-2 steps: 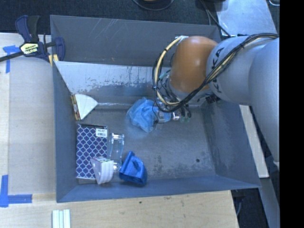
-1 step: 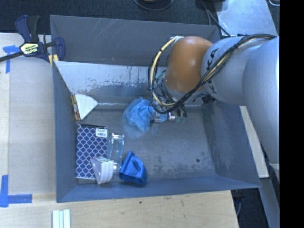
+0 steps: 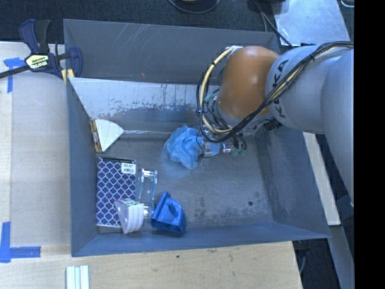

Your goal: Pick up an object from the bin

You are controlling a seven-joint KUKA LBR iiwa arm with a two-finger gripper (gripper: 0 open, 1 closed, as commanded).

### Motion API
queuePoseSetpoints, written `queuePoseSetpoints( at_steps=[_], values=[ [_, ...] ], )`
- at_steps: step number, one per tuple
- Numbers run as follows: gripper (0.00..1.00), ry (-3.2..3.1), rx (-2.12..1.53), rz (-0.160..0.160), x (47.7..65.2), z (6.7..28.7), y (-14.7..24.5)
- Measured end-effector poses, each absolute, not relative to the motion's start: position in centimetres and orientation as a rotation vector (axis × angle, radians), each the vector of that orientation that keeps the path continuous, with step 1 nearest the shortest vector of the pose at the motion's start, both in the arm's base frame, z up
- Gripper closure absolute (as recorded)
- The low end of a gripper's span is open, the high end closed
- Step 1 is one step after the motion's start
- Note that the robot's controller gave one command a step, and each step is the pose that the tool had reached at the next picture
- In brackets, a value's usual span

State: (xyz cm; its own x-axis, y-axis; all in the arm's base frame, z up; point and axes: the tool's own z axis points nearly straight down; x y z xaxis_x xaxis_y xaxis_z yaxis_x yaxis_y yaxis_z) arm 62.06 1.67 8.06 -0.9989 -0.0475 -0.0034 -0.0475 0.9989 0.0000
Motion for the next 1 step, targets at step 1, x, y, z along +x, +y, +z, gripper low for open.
queuePoseSetpoints(
  at_steps=[1],
  values=[
    [1.00,3.134,-0.084,0.000,62.50,7.03,1.64]
  ],
)
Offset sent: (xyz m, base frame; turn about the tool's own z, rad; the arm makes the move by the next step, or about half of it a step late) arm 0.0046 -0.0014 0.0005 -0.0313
